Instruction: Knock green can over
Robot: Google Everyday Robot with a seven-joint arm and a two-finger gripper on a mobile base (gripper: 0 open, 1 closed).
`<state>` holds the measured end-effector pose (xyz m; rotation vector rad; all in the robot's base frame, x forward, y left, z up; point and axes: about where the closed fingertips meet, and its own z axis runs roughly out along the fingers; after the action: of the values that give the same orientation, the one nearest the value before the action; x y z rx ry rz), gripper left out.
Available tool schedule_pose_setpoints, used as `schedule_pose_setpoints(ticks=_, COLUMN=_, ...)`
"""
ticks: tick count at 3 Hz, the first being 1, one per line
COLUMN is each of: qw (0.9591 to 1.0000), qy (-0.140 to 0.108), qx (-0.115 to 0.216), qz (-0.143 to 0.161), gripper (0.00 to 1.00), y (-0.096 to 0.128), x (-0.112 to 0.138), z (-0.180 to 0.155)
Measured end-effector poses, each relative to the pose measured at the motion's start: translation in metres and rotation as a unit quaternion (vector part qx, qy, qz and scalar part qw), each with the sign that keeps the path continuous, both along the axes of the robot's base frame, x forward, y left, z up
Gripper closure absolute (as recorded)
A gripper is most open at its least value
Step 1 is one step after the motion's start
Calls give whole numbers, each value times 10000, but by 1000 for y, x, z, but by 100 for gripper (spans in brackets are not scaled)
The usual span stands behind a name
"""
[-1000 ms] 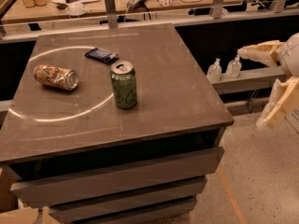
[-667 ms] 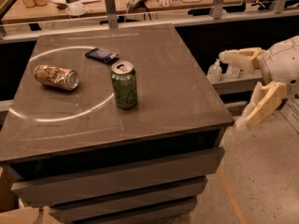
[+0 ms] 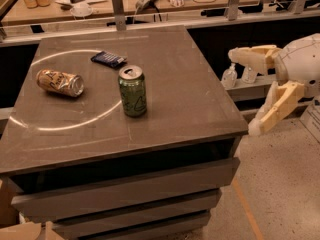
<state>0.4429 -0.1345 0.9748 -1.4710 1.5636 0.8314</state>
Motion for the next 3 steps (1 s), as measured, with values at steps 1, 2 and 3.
schedule_pose_setpoints(ticks=1, qw=9992, qy=-208, qx=310, qz=-113, gripper=0, y=10, x=12, z=-2)
schedule_pose_setpoints(ticks=2, qw=9950, qy=-508, qx=841, qz=-164, gripper=0, y=37, x=44, z=-5)
schedule_pose_setpoints(ticks=3, qw=9899, qy=-613, qx=1276, qz=-21, gripper=0, y=75, x=74, z=-11)
